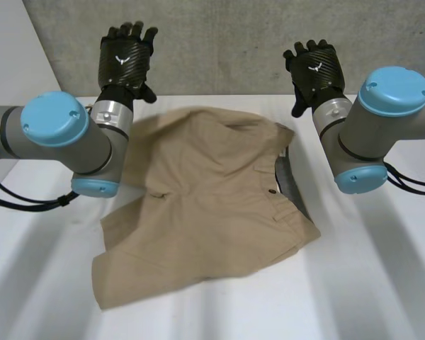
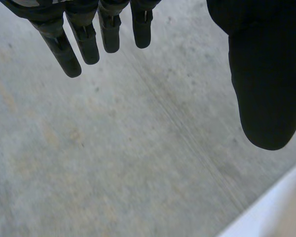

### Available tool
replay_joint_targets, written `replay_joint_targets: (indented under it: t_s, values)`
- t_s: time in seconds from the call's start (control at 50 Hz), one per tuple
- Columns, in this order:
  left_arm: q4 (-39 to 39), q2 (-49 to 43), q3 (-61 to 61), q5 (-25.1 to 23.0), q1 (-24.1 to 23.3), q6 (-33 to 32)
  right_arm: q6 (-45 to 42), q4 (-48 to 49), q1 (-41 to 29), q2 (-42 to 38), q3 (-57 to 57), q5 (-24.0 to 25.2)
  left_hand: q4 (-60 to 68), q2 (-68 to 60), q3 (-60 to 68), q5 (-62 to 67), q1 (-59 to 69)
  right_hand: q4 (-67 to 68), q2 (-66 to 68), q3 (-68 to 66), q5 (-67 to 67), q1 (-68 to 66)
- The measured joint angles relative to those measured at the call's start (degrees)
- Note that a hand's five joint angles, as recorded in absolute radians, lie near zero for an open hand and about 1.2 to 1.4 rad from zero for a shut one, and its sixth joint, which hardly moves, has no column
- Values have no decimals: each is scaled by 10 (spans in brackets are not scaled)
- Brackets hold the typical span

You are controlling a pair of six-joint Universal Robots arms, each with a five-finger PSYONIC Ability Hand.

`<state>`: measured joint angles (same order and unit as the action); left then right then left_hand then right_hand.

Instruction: Fold the shorts.

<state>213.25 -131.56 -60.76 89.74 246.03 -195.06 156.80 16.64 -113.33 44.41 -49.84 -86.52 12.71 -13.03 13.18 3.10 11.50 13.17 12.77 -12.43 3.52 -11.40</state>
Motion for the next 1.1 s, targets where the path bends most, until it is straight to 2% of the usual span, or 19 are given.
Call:
replay_joint_targets:
  t_s: [0.06, 0.2, 0.22, 0.32, 0.48, 0.56, 0.6, 0.62, 0.82, 0.98, 1.1]
  values:
    - [52, 4, -15, 4, -6, -5, -28, -24, -4, -5, 23, -33, -13, 18, -14, -6, -1, -3, -5, 4, -2, 1]
    - [52, 40, -60, 7, -7, -9, -37, -56, -6, 29, -2, -49, -13, 18, -14, -6, -1, -3, -5, 4, -2, 1]
    - [41, 64, -89, 7, -5, -10, -37, -73, -7, 54, -28, -47, -13, 18, -14, -6, -1, -3, -5, 4, -2, 1]
    - [5, 122, -159, 7, -1, -10, -36, -112, -6, 114, -99, -29, -13, 18, -14, -6, -1, -3, -5, 4, -2, 1]
    - [-102, 267, -323, 27, 5, -9, -33, -184, 2, 228, -262, 22, -13, 18, -14, -6, -1, -2, -5, 4, -2, 1]
    - [-152, 331, -385, 51, 6, -7, -34, -200, 4, 255, -323, 48, -13, 18, -14, -6, -1, 60, 61, -66, 53, -50]
    - [-152, 331, -385, 51, 6, -7, -34, -200, 4, 255, -323, 48, -13, 18, -14, -6, -1, 60, 61, -66, 53, -50]
    - [-187, 372, -424, 67, 5, -6, -35, -204, 5, 269, -364, 68, -13, 18, -14, -6, -1, 104, 106, -112, 93, -88]
    - [-272, 450, -547, 102, -8, 14, -43, -153, 36, 278, -485, 128, -13, 18, -14, -6, -1, 156, 158, -162, 140, -131]
    - [-275, 451, -598, 105, -32, 30, -71, -82, 54, 253, -521, 146, -13, 18, -14, -6, -1, 179, 184, -187, 163, -151]
    - [-273, 442, -612, 104, -37, 31, -100, -68, 65, 224, -518, 147, -13, 18, -14, -6, -1, 208, 209, -215, 190, -176]
